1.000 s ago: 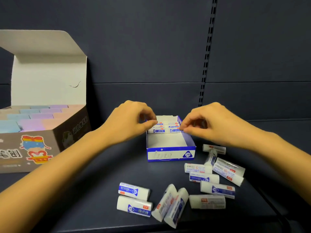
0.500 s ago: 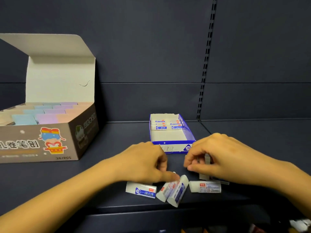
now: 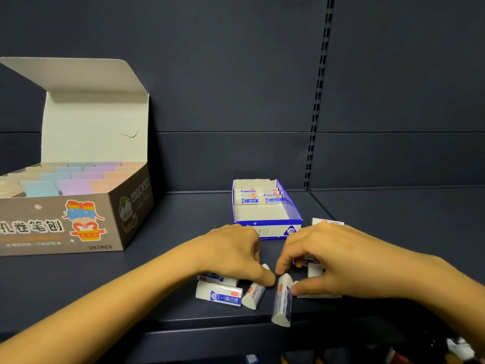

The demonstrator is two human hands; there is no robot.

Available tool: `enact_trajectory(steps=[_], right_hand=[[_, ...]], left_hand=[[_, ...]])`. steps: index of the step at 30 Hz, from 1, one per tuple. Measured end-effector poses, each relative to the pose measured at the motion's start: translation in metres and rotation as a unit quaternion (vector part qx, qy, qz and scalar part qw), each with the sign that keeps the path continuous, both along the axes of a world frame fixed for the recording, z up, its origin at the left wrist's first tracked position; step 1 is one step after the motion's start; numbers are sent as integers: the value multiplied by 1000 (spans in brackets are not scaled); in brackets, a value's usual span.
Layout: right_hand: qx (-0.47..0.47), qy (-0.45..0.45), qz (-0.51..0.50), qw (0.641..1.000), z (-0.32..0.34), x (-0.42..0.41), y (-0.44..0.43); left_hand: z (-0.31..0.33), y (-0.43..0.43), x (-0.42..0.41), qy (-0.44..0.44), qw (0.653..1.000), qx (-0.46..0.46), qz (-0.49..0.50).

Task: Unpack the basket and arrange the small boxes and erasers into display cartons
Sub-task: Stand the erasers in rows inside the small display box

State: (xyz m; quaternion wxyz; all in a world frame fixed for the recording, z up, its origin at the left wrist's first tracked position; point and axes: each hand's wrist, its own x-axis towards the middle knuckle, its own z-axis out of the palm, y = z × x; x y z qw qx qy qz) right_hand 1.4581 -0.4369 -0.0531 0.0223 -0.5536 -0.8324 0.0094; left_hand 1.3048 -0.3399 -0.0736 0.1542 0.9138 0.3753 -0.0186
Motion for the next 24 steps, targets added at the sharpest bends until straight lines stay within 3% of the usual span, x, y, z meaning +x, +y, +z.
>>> enact_trajectory(steps=[5, 12, 24], right_hand=[[62, 7, -96, 993, 8, -7, -10], [-9, -48, -177, 983, -4, -38, -20], [-68, -69, -200, 975, 0, -57, -13]], left_hand=[[1, 3, -3, -63, 998, -15, 22], [11, 22, -18, -202, 975, -77, 50], [12, 27, -36, -416, 872, -241, 91]])
